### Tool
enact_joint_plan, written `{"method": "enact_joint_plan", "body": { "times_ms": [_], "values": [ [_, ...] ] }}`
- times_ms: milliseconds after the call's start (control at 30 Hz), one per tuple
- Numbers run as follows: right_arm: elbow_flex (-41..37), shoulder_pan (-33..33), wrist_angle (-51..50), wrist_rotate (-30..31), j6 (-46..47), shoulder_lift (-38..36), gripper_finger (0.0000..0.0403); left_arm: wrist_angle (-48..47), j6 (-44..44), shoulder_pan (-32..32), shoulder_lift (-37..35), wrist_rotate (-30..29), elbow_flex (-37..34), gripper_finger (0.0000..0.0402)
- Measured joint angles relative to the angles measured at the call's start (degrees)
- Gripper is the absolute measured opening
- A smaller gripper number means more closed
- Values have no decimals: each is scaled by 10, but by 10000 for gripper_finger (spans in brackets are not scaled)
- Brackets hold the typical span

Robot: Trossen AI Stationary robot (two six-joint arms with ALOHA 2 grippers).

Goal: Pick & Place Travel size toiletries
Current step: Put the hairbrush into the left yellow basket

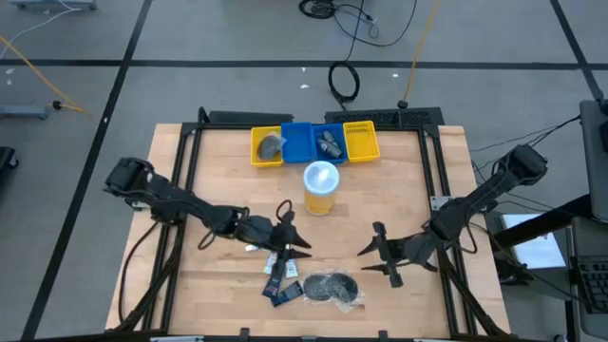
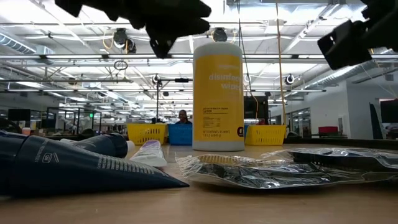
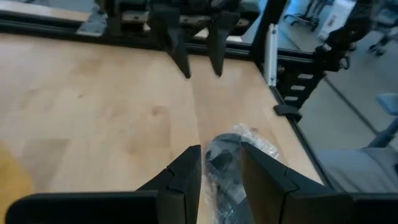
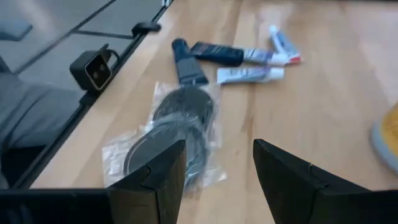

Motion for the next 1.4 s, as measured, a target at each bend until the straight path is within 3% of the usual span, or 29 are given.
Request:
{"method": "enact_joint_plan", "body": {
  "times_ms": [300,733,1067,1400],
  "values": [
    [0,40,0,-1,82,49,180,119,-37,0,90,41,0,108],
    [0,88,142,0,117,168,180,123,-60,0,170,96,64,108],
    [1,114,226,2,158,255,180,117,-57,0,173,112,72,108],
    [61,120,192,3,160,340,180,106,-62,-2,173,100,72,108]
  ]
}}
